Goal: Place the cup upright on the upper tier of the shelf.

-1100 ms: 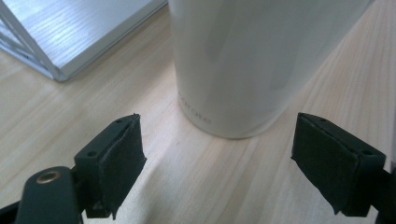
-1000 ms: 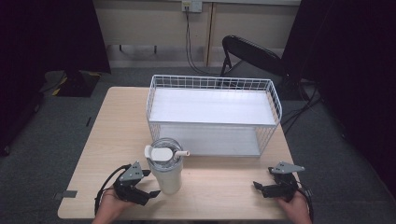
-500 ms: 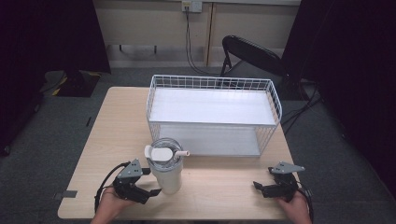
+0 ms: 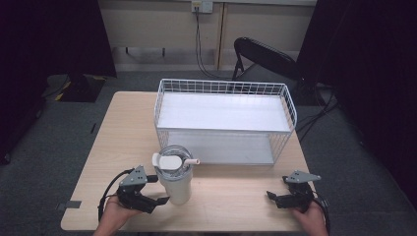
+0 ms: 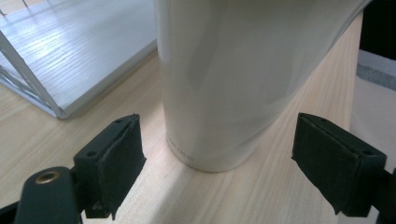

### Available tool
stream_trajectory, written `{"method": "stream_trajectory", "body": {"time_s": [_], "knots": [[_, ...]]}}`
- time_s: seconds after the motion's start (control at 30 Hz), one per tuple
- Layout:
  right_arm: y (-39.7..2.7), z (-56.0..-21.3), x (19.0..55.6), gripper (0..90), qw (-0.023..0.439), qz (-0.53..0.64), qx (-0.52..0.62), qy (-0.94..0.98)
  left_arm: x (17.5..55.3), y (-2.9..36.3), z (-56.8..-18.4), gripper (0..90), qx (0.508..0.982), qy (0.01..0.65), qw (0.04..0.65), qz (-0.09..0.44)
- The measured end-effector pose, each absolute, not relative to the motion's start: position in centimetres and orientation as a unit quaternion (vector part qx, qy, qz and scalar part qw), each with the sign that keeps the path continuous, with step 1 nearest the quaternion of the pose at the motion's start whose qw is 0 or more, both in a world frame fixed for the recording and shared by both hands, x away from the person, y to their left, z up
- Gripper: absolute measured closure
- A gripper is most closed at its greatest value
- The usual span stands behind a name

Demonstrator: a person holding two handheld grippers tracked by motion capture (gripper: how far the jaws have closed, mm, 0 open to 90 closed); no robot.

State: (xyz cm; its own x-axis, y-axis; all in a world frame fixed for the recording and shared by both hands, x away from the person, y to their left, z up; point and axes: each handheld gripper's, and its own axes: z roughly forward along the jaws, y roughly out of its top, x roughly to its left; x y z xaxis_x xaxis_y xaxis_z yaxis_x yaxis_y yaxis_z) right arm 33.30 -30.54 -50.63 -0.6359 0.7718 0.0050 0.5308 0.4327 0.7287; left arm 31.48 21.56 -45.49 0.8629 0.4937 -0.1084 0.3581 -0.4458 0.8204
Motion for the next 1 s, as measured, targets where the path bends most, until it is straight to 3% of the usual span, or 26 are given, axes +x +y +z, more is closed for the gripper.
{"method": "stream_trajectory", "body": {"time_s": [1.0], "knots": [[-30.5,-50.6,33.3,9.9,0.168,0.360,0.392,0.830,31.8,19.5,-46.4,12.5,0.814,0.265,0.513,0.066]]}}
